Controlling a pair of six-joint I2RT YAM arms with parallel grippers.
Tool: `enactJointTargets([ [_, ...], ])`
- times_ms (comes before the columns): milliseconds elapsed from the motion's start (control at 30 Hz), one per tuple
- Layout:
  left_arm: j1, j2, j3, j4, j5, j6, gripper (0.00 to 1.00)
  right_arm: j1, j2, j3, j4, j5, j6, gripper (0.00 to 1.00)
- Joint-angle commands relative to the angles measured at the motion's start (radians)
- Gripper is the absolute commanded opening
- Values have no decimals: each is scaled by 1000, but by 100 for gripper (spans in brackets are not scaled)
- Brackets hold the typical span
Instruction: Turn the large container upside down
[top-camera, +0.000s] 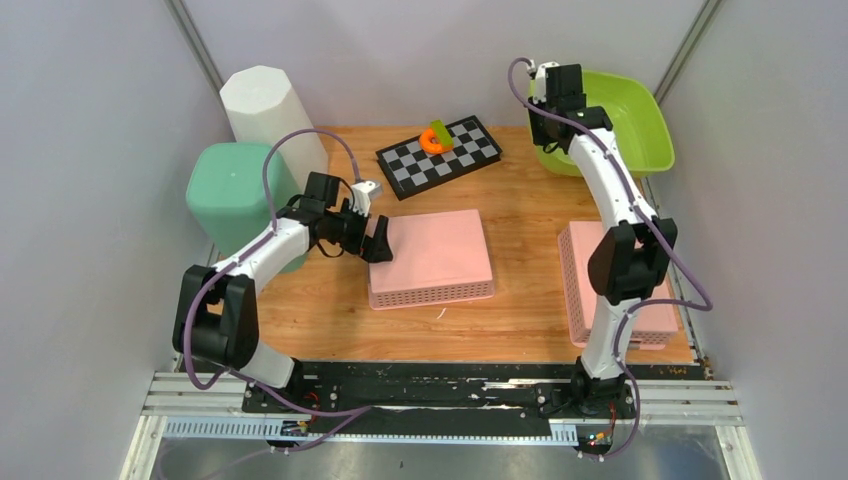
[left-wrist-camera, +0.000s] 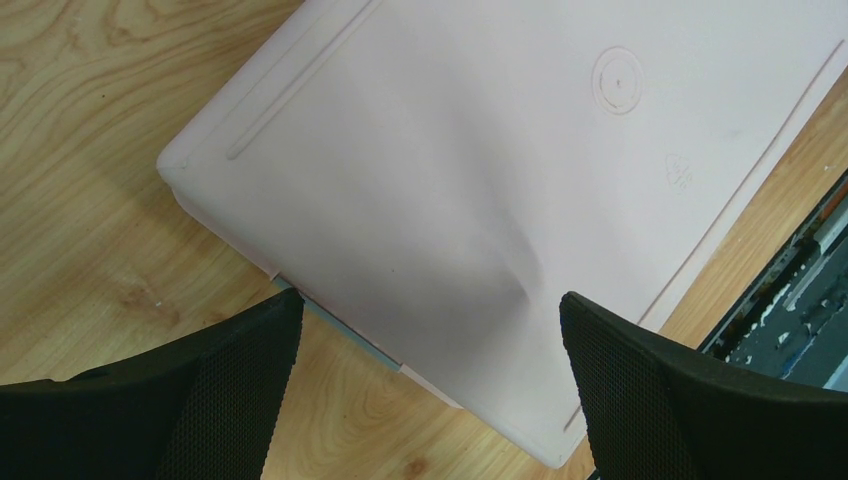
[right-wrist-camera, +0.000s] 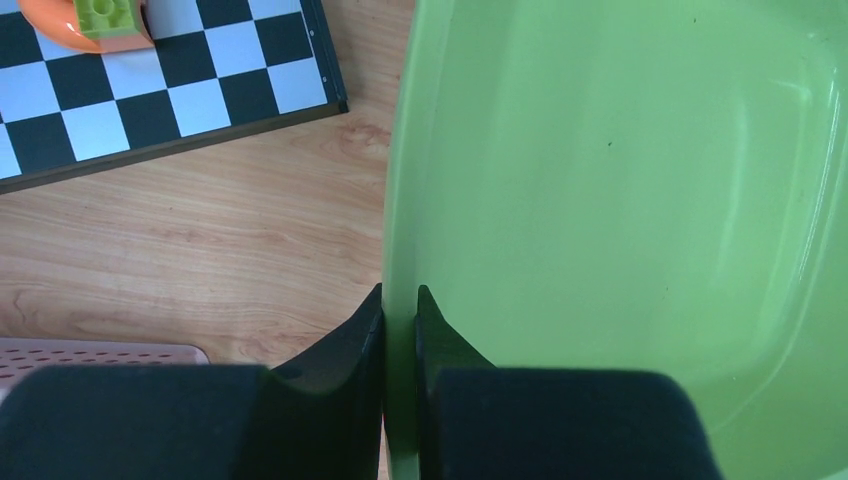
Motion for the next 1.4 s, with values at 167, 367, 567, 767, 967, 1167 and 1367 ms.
enactJointTargets([
  [167,-37,37,13,31,-13,-19,100,10,-216,29,-16,-55,-56,2],
  [367,-95,87,62,54,-17,-69,100,10,-358,-15,-39,-156,-31,2],
  [567,-175,163,126,121,-50,-166,100,10,-475,-75,-57,-269,-31,2],
  [767,-212,212,183,188,-144,-302,100,10,-574,-123,-82,-417,-61,2],
  [967,-270,228,226,222,-166,-347,100,12,-655,-181,-100,-589,-71,2],
  [1167,-364,282,277,208,-171,-344,100,13,-707,-196,-102,-641,-71,2],
  [1367,-386,291,314,194,-182,-351,100,12,-728,-192,-131,-718,-67,2],
])
